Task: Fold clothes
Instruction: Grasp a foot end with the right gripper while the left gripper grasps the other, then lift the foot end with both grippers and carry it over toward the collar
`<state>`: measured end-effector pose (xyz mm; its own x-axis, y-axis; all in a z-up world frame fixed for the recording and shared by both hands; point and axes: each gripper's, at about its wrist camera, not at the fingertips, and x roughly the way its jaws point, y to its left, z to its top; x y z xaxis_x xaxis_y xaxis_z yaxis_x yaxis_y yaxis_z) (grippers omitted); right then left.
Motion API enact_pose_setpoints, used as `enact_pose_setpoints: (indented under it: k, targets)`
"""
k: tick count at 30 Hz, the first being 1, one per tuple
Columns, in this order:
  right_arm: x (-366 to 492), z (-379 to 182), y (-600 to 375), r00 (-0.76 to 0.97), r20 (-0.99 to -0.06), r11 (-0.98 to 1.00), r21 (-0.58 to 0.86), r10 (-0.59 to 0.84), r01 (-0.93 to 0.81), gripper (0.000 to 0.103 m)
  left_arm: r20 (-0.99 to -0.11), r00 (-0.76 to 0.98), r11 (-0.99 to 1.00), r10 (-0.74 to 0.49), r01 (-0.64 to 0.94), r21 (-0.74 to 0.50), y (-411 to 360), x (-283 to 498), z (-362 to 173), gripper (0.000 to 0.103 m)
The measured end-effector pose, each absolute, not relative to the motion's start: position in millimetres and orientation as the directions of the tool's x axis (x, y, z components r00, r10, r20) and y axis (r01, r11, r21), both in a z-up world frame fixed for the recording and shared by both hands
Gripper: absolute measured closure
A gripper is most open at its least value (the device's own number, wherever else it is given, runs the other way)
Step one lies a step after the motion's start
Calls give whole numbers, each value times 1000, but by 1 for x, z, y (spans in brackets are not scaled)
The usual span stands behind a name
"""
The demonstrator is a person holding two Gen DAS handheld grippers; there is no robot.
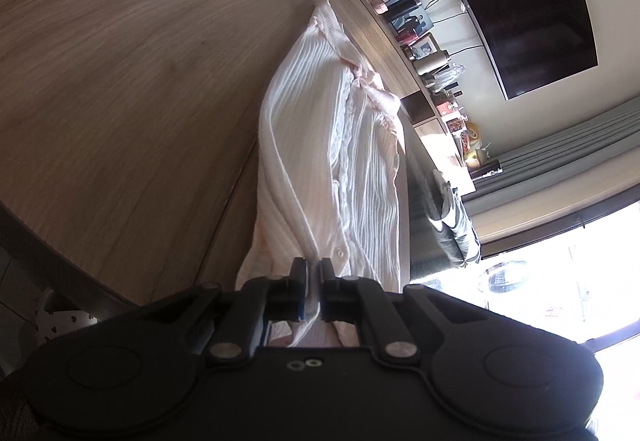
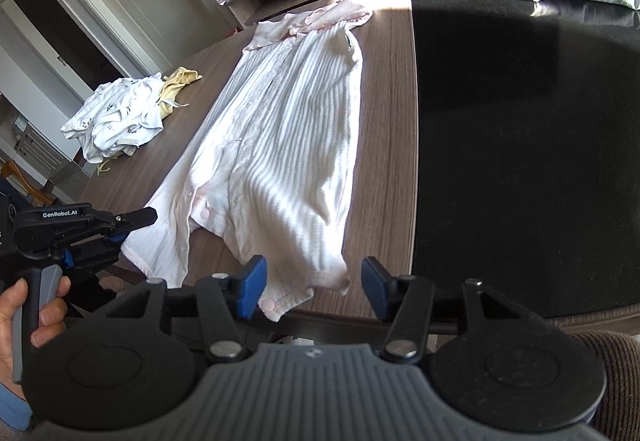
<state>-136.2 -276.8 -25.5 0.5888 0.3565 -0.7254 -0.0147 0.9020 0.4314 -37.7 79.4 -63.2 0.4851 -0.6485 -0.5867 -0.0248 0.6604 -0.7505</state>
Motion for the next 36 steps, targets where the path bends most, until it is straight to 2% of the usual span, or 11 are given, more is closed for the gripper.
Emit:
enact_pose_setpoints:
  k: [2,4,5,7,10,17,21,23,28,31,36]
  targets:
    - [-129,-32,-274,575,-713,880,474,401,-26,48,-591,476,662,-652,-23,-749,80,-38,-65,100]
    - [-123,-34,-267,570,-705,875,481,423,-54,80,-600,473,675,-646,-14,-738,80,-40,-65,100]
    - [-122,-34,-262,573,-699,878,473,427,-77,90,-606,468,684,-643,-5,-729,78,-40,-64,100]
    - [-118,-34,-255,578,-695,882,460,429,-102,96,-622,454,699,-638,2,-715,76,-40,-64,100]
    - [-116,-37,-254,588,-683,878,466,433,-105,97,-606,442,669,-661,-18,-743,78,-40,-69,100]
    - [-119,-37,-282,639,-589,776,631,496,-21,97,-416,466,411,-781,-120,-904,98,-35,-87,100]
    - [-119,-30,-292,672,-535,726,687,512,-6,97,-317,487,281,-814,-149,-948,101,-33,-95,100]
    - [-119,-22,-293,690,-520,730,683,503,-17,97,-325,496,306,-805,-122,-944,99,-34,-89,100]
    - [-127,14,-284,732,-526,839,532,433,-114,97,-356,516,422,-779,12,-906,88,-43,-57,101]
    - [-132,29,-280,751,-511,865,476,417,-157,97,-343,520,446,-782,84,-891,80,-47,-35,101]
    - [-129,47,-284,774,-466,858,478,428,-186,97,-280,528,418,-802,161,-894,71,-40,0,101]
